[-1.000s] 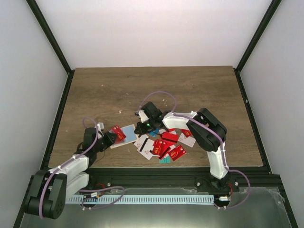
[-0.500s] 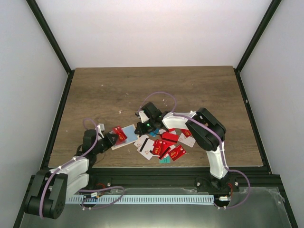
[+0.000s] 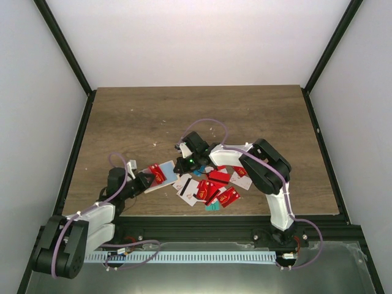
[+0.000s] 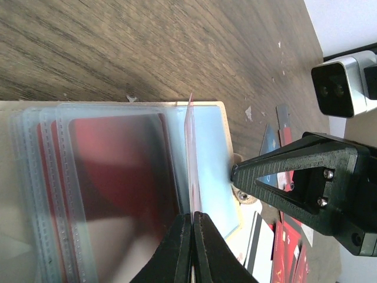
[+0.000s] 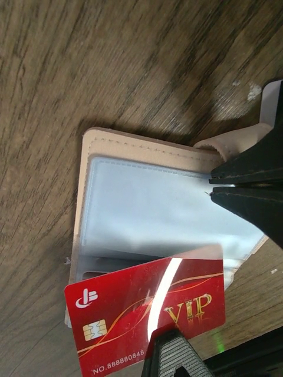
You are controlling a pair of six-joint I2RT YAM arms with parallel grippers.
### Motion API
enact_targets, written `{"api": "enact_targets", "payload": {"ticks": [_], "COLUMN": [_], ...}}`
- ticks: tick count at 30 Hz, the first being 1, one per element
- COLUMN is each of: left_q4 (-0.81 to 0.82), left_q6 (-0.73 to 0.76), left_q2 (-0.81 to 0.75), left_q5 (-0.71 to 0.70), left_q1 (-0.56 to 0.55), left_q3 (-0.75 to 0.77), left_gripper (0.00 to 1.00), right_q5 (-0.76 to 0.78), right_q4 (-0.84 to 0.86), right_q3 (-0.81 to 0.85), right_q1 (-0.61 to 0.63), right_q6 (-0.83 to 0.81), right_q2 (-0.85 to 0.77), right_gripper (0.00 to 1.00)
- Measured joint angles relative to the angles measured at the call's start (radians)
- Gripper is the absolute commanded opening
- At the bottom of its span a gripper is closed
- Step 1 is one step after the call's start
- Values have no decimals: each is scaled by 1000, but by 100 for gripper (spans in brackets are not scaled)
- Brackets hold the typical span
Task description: Put the credit cards into the card holder
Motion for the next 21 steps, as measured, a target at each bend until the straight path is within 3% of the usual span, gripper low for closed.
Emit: {"api": "enact_targets", "payload": {"ticks": [11,21], "left_q4": [-128,-75], "left_q6": [8,-6], "left_q2": [-148,-40], "left_q5": [-69,-73], "left_q1": [-1,-6], "left_q3": [1,1], "left_gripper": [4,4], "right_q5": [-5,-18], "right_q4": [2,11], "right_q3": [0,3], "right_q1": [-1,-1], "right_q6": [7,8], "right_q2": [3,10], "right_gripper": [1,1]}}
